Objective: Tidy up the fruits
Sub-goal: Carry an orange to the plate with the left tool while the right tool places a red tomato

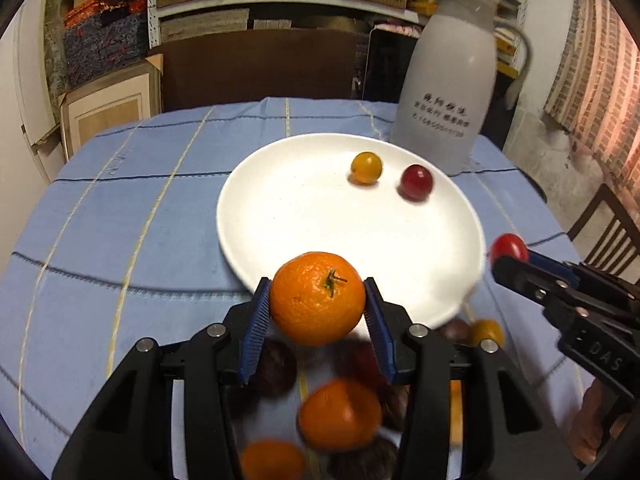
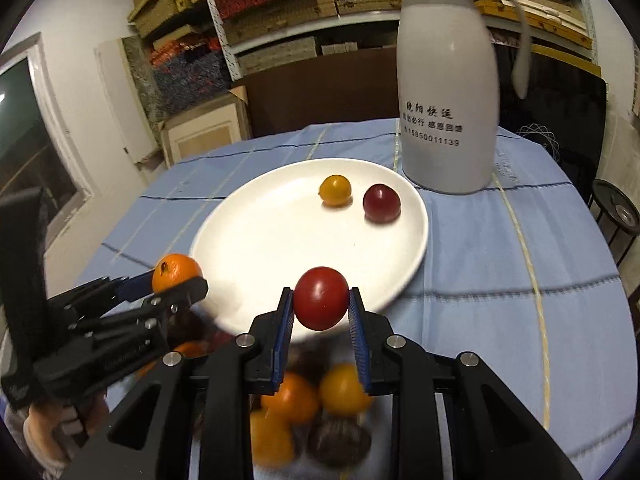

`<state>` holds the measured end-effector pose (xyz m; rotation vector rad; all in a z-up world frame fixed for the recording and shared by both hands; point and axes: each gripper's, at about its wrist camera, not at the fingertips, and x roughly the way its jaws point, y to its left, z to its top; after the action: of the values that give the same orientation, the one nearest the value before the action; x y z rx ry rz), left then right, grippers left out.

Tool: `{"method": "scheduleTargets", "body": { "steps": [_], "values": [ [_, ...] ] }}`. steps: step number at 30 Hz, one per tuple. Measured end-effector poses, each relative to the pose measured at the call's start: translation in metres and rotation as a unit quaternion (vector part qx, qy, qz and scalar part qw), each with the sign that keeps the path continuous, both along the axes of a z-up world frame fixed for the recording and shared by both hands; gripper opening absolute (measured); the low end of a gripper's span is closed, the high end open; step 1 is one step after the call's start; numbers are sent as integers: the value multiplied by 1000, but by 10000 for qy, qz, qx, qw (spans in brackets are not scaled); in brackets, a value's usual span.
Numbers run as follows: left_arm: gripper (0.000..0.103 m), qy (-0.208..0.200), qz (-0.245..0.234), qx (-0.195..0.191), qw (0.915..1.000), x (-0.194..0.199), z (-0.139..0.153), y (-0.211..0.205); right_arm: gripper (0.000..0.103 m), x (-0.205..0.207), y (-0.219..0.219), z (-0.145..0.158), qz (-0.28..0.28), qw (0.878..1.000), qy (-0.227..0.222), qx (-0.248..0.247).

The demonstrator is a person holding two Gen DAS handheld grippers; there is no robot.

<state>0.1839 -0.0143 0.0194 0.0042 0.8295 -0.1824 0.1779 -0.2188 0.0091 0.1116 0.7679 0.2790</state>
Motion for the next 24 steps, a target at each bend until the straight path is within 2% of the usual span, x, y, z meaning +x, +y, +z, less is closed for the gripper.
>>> {"method": "scheduleTargets", "body": {
  "steps": [5,10,12,16,17,22,24],
  "values": [
    [45,209,-54,-6,9998,23,-19,-2,30,30,5,-23,-45,9997,222,-55],
    [53,31,-105,-25,9999,13,-12,-1,33,24,-2,-15,-90,9999,120,81],
    [56,-92,-77,-62,9999,1,-5,4,35,12,-7,-6,-110,9998,-11,180],
    [66,-340,161,-153,9992,-31,5,25,53,-20,-18,1,-259,9991,-248,228],
    [69,-350,242,-266,9987,-42,5,34,54,-30,-23,-2,-282,9989,-248,280],
    [72,-174,553,-424,9974,-84,-15,61,57,-59,-36,-21,-330,9985,-11,433],
    [73,-89,601,-417,9973,-95,-22,65,64,-67,-39,-26,-388,9983,50,441]
  ]
}}
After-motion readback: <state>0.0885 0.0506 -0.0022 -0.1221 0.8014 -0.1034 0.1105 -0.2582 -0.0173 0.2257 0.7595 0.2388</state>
